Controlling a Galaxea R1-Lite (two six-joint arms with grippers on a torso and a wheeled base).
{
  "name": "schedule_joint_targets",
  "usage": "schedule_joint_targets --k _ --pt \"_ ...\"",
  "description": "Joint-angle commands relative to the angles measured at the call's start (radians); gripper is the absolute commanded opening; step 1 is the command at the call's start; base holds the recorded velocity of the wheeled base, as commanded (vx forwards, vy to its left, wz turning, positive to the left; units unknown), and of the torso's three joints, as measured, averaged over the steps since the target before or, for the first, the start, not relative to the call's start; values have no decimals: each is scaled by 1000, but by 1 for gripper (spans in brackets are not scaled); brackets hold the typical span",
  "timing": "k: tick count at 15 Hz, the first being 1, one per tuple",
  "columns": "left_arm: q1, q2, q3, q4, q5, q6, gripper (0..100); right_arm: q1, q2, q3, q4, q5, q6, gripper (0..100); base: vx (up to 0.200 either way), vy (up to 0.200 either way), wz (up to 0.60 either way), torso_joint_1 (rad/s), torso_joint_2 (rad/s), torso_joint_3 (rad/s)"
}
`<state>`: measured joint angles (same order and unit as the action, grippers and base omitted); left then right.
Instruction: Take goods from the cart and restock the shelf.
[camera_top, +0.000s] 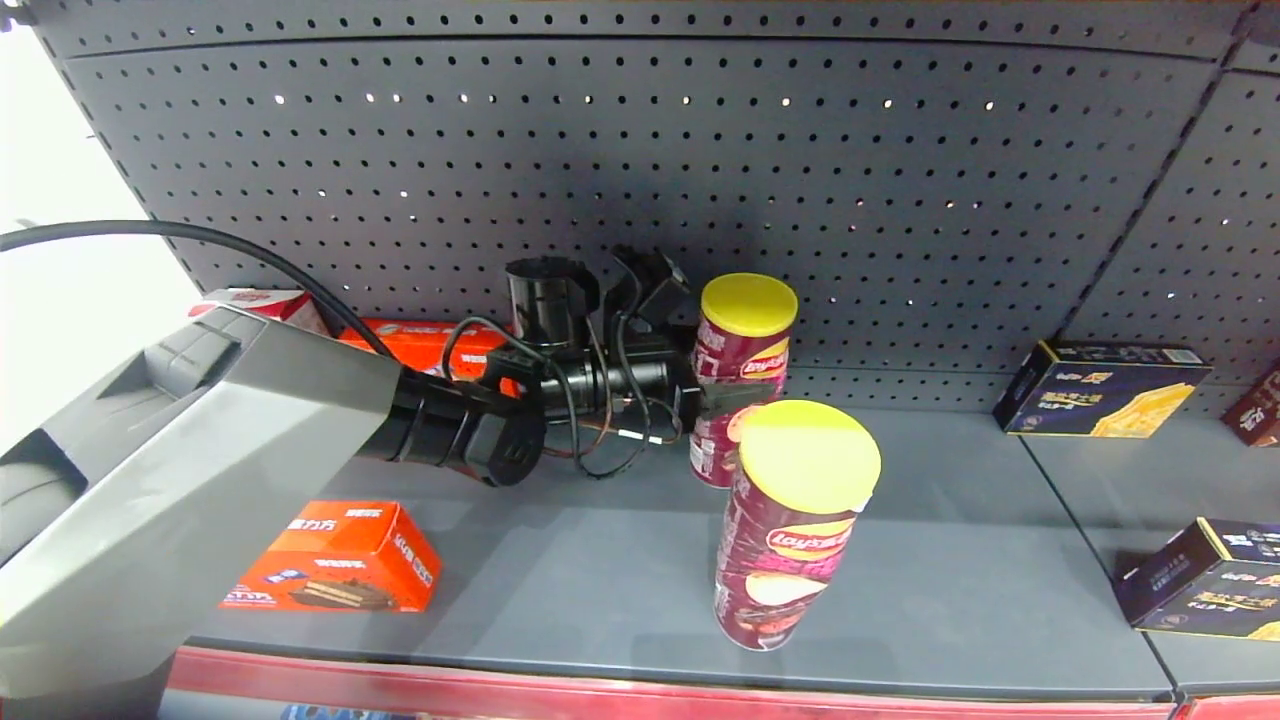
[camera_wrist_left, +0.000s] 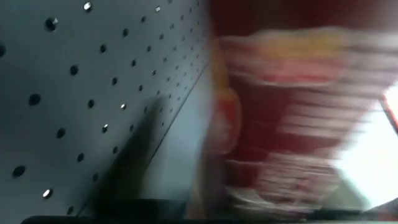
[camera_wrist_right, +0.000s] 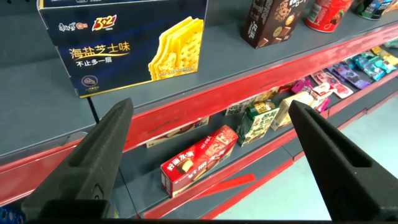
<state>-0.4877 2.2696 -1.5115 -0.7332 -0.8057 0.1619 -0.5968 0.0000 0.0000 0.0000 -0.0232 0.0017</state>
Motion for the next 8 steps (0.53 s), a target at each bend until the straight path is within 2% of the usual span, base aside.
schedule_joint_targets --k 1,3,5,8 --pt "0 -2 8 0 8 -1 100 0 0 -2 0 0 0 100 0 0 0 0 0 0" --pt "14 -47 36 6 16 -1 100 0 0 0 0 0 0 100 0 0 0 0 0 0" --pt "29 -104 79 15 73 -1 100 0 0 0 0 0 0 100 0 0 0 0 0 0" --pt "31 -171 132 21 86 10 100 0 0 0 0 0 0 100 0 0 0 0 0 0"
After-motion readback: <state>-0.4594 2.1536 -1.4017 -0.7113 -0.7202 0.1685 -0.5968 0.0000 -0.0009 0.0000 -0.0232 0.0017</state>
